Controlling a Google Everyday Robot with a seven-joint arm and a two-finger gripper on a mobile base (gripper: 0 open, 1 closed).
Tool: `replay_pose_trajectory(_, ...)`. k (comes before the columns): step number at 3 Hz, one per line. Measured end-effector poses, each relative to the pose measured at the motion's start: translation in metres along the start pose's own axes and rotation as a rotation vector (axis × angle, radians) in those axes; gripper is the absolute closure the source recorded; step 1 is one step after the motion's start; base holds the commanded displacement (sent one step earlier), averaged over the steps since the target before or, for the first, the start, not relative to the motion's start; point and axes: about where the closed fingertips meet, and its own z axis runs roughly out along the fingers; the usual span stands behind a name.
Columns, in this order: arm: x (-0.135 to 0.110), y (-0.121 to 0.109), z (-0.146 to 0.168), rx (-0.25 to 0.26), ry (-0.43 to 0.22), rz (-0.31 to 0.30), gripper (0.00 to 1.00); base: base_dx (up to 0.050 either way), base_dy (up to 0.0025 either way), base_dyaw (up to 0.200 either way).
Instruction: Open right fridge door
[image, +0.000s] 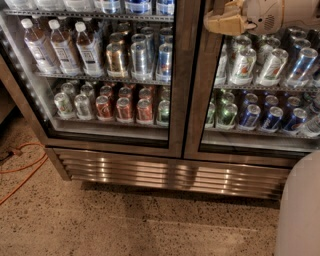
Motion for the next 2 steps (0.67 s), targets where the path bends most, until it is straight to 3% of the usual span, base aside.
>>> replay_pose_trajectory(1, 0.0000, 0.0000, 0.0000, 0.000, 0.000, 0.000, 1.00, 0.000, 0.00000, 0.000)
replay_pose_trajectory(2, 0.0000, 0.0000, 0.0001, 0.000, 0.000, 0.000, 0.83, 0.000, 0.00000, 0.000)
